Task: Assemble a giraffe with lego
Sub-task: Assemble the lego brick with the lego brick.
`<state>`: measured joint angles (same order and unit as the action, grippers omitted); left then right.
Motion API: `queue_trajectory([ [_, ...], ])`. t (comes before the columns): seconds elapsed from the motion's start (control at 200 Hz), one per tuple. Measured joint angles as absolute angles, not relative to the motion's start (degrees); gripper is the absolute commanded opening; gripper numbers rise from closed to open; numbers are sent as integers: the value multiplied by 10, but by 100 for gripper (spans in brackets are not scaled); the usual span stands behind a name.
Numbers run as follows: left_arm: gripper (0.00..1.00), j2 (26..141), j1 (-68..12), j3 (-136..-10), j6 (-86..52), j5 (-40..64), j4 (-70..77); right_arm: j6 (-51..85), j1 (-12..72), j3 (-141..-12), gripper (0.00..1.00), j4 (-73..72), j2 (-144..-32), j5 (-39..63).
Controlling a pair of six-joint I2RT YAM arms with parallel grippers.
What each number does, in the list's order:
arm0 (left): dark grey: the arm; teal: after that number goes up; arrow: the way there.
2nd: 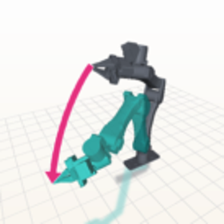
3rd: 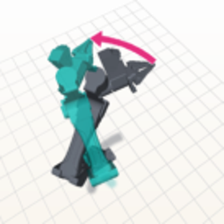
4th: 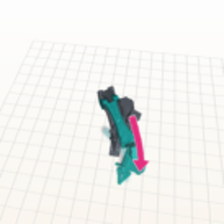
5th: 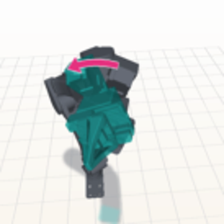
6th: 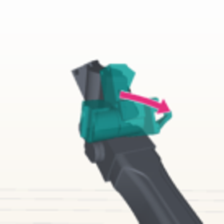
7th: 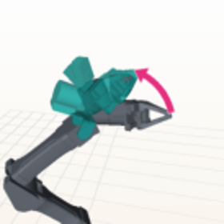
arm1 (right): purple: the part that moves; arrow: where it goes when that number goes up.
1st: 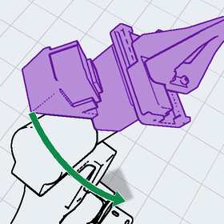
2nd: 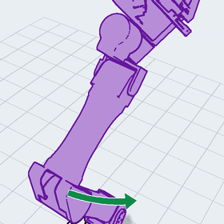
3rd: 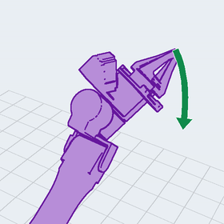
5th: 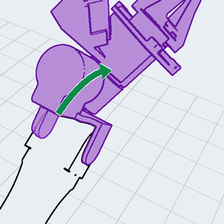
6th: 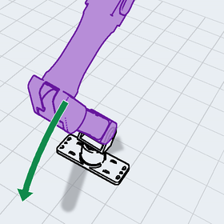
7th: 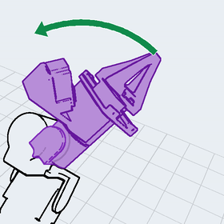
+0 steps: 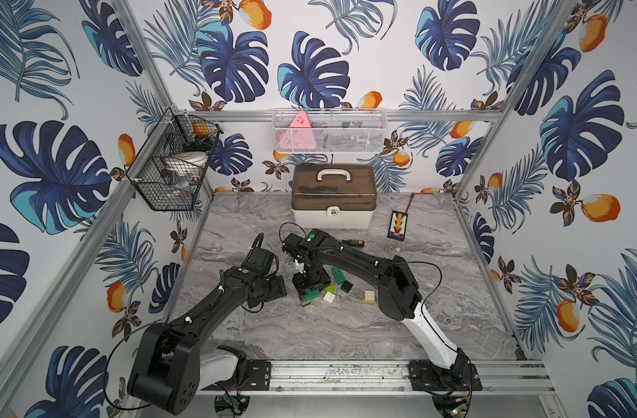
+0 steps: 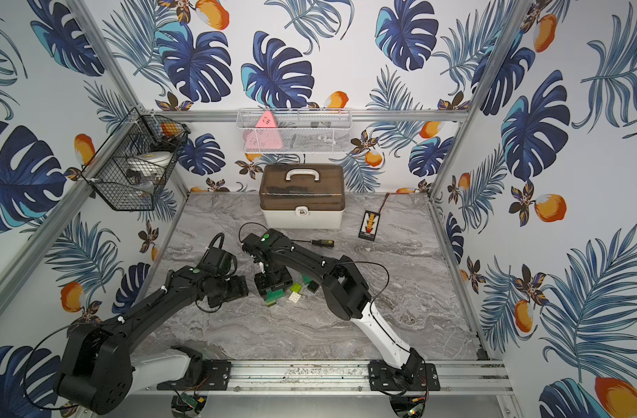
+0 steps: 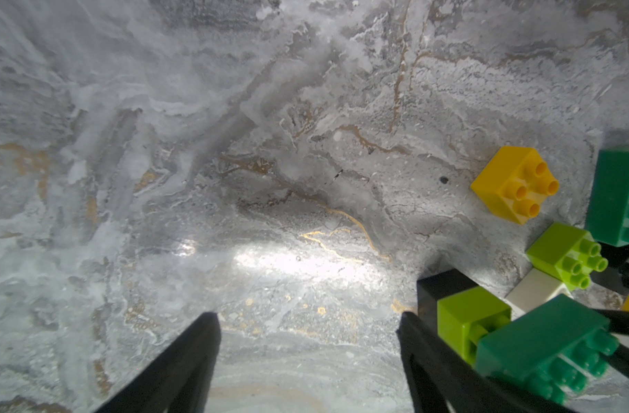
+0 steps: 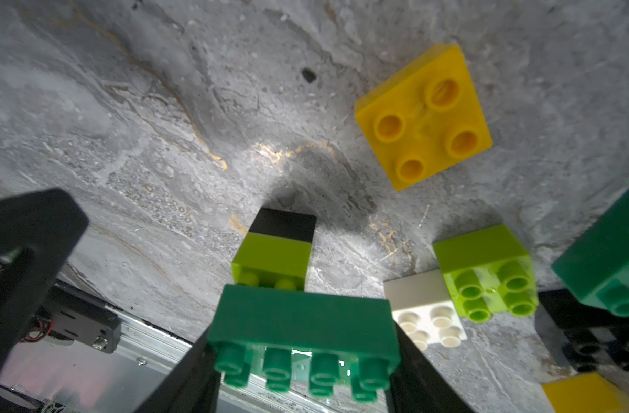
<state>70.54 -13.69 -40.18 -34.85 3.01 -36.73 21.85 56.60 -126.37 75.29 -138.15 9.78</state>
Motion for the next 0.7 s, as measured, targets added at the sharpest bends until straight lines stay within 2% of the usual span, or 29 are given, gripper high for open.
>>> queue_trajectory([
  [0.7,84,702,-137,-400,-349,28,-356,223,568,-1275,47,767,-1390,99],
])
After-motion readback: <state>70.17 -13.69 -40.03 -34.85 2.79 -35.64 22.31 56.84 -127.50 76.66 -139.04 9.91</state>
